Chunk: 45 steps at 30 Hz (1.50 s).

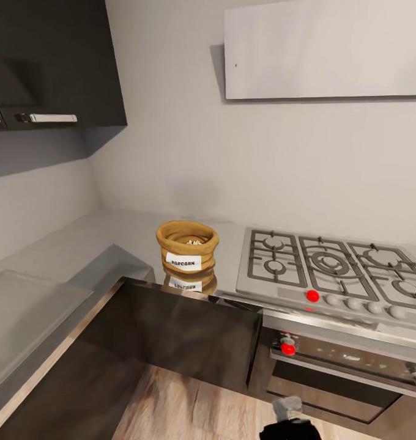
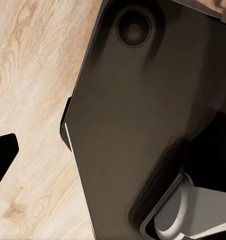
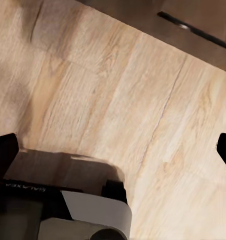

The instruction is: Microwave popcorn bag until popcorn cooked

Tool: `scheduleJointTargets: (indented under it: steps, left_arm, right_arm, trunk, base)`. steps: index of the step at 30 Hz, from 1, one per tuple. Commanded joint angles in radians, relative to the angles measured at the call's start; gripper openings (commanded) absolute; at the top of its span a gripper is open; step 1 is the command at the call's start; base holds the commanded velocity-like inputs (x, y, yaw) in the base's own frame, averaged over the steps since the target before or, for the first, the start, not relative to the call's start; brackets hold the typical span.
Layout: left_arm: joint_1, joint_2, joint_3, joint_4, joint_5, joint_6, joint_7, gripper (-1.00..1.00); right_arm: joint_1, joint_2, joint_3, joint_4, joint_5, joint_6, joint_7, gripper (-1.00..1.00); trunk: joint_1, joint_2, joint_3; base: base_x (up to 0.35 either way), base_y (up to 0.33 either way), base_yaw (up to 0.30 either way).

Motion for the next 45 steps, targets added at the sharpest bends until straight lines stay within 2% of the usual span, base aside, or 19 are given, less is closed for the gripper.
scheduleJointTargets:
  steps: [1, 4, 6, 9, 14, 15, 16, 20, 21, 23, 28, 31, 32, 34, 35, 36, 38, 39, 45]
  left_arm:
    - [0.0, 0.0, -0.001, -0.001, 0.004, -0.002, 0.003, 1.0]
    - [0.0, 0.0, -0.001, -0.001, 0.004, -0.002, 0.003, 1.0]
    - [0.0, 0.0, -0.001, -0.001, 0.004, -0.002, 0.003, 1.0]
    - [0.0, 0.0, -0.001, -0.001, 0.004, -0.002, 0.003, 1.0]
    - [0.0, 0.0, -0.002, -0.002, 0.004, -0.002, 0.003, 1.0]
    - [0.0, 0.0, -0.002, -0.002, 0.004, -0.002, 0.003, 1.0]
    - [0.0, 0.0, -0.003, -0.002, 0.003, -0.002, 0.003, 1.0]
    - [0.0, 0.0, -0.003, -0.002, 0.003, -0.002, 0.003, 1.0]
    - [0.0, 0.0, -0.003, -0.002, 0.003, -0.002, 0.003, 1.0]
    - [0.0, 0.0, -0.003, -0.002, 0.003, -0.002, 0.003, 1.0]
    - [0.0, 0.0, -0.003, -0.002, 0.003, -0.002, 0.003, 1.0]
    - [0.0, 0.0, -0.003, -0.002, 0.003, -0.002, 0.003, 1.0]
    - [0.0, 0.001, -0.003, -0.002, 0.004, -0.002, 0.003, 1.0]
    - [0.0, 0.001, -0.003, -0.002, 0.003, -0.002, 0.003, 1.0]
    - [0.0, 0.001, -0.003, -0.002, 0.003, -0.002, 0.003, 1.0]
    - [0.0, 0.001, -0.003, -0.002, 0.003, -0.002, 0.003, 1.0]
    - [0.0, 0.001, -0.003, -0.002, 0.003, -0.002, 0.003, 1.0]
    - [0.0, 0.001, -0.003, -0.002, 0.003, -0.002, 0.003, 1.0]
    - [0.0, 0.001, -0.003, -0.002, 0.004, -0.002, 0.003, 1.0]
  right_arm:
    - [0.0, 0.006, -0.001, -0.073, 0.009, 0.058, 0.027, 1.0]
    - [0.0, 0.01, 0.057, -0.272, 0.004, 0.22, 0.087, 1.0]
    - [0.0, 0.011, 0.121, -0.487, 0.001, 0.405, 0.146, 1.0]
    - [0.0, 0.012, 0.172, -0.652, 0.0, 0.535, 0.173, 1.0]
    - [-0.014, 0.013, 0.269, -0.75, 0.0, 0.555, 0.184, 1.0]
    - [-0.035, 0.014, 0.277, -0.756, 0.0, 0.555, 0.184, 1.0]
    - [-0.096, 0.019, 0.286, -0.761, 0.0, 0.555, 0.185, 1.0]
    - [-0.27, 0.022, 0.291, -0.762, 0.0, 0.555, 0.185, 1.0]
    - [-0.289, 0.022, 0.292, -0.762, 0.0, 0.555, 0.185, 1.0]
    - [-0.4, 0.022, 0.291, -0.759, 0.003, 0.555, 0.183, 1.0]
    - [-0.567, 0.022, 0.284, -0.723, 0.004, 0.555, 0.167, 1.0]
    - [-0.667, 0.022, 0.278, -0.616, 0.004, 0.555, 0.14, 1.0]
    - [-0.734, 0.022, 0.264, -0.518, 0.004, 0.555, 0.123, 1.0]
    - [-0.831, 0.022, 0.227, -0.37, 0.003, 0.555, 0.11, 1.0]
    - [-0.855, 0.022, 0.214, -0.335, 0.003, 0.555, 0.108, 1.0]
    - [-0.943, 0.022, 0.165, -0.213, 0.003, 0.555, 0.104, 1.0]
    - [-1.014, 0.021, 0.133, -0.136, 0.005, 0.555, 0.102, 1.0]
    - [-1.04, 0.022, 0.121, -0.133, 0.007, 0.555, 0.101, 1.0]
    - [-1.049, 0.022, 0.11, -0.144, 0.007, 0.555, 0.101, 1.0]
  trunk:
    - [0.0, -0.001, -0.001]
    - [0.0, -0.001, -0.001]
    - [0.0, -0.001, -0.001]
    - [0.0, -0.001, -0.001]
    - [0.0, -0.001, -0.001]
    - [0.0, -0.001, -0.001]
    - [0.0, -0.001, -0.001]
    - [0.0, -0.001, -0.001]
    - [0.0, -0.001, -0.001]
    - [0.0, -0.001, -0.001]
    - [0.0, -0.001, -0.001]
    - [0.0, -0.001, -0.001]
    - [0.0, -0.001, -0.001]
    - [0.0, -0.001, -0.001]
    - [0.0, -0.001, -0.001]
    - [0.0, -0.001, -0.001]
    - [0.0, -0.001, -0.001]
    - [0.0, -0.001, -0.001]
    - [0.0, -0.001, -0.001]
  base:
    - [0.0, 0.0, 0.0]
    - [0.0, 0.0, 0.0]
    - [0.0, 0.0, 0.0]
    - [0.0, 0.0, 0.0]
    - [0.0, 0.0, 0.0]
    - [0.0, 0.0, 0.0]
    - [0.0, 0.0, 0.0]
    - [0.0, 0.0, 0.0]
    - [0.0, 0.0, 0.0]
    - [0.0, 0.0, 0.0]
    - [0.0, 0.0, 0.0]
    - [0.0, 0.0, 0.0]
    - [0.0, 0.0, 0.0]
    - [0.0, 0.0, 0.0]
    - [0.0, 0.0, 0.0]
    - [0.0, 0.0, 0.0]
    - [0.0, 0.0, 0.0]
    - [0.0, 0.0, 0.0]
    - [0.0, 0.0, 0.0]
